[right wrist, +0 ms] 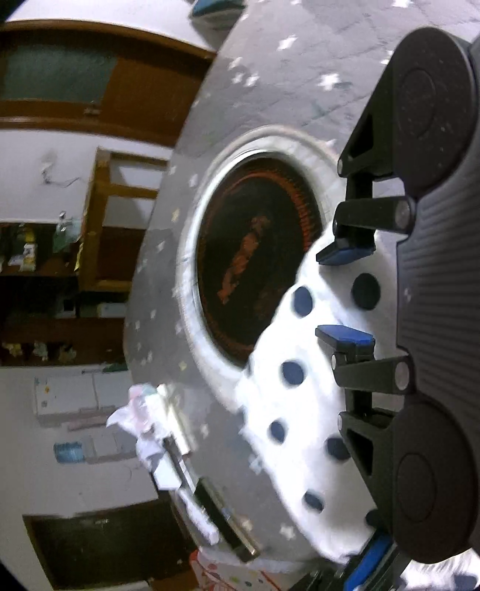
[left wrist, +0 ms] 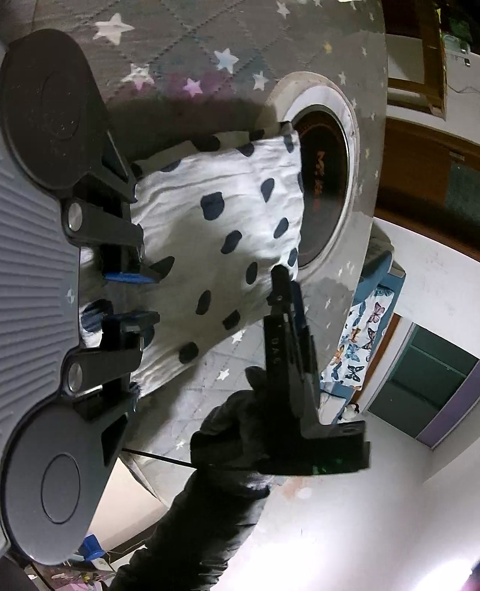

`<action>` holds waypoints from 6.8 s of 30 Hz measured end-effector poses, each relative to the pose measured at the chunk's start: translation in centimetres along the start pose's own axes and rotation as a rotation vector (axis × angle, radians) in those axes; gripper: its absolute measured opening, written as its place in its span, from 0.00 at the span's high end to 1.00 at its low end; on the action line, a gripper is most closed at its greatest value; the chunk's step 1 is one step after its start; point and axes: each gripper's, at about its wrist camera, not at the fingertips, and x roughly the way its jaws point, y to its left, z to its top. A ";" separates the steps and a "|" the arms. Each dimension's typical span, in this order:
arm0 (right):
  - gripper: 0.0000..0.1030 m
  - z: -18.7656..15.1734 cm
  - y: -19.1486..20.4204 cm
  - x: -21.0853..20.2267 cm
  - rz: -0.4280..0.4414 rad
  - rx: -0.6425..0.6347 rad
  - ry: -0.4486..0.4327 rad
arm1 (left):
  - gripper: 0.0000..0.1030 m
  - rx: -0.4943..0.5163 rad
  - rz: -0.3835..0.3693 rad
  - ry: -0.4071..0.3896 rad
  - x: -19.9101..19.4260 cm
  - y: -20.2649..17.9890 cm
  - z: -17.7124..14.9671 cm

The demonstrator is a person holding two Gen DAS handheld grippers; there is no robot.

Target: Fold clothes

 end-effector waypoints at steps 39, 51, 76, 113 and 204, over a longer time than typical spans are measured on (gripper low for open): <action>0.66 3.7 4.8 2.2 0.142 -0.164 0.054 | 0.71 -0.141 -0.011 -0.145 -1.6 3.0 1.9; 0.66 0.0 1.9 0.4 0.088 -0.031 0.038 | 0.68 -0.171 0.065 -0.114 -1.0 4.5 1.7; 0.53 0.6 -4.5 2.8 0.034 0.144 0.055 | 0.25 0.081 0.156 -0.039 -5.4 -0.3 -4.4; 0.87 -15.2 -7.2 -16.6 -0.604 0.564 -0.051 | 0.65 0.291 0.061 0.004 11.1 -1.0 7.5; 0.64 -14.9 -4.0 -18.2 -0.435 0.412 -0.133 | 0.68 0.272 -0.027 -0.095 11.1 -4.9 7.8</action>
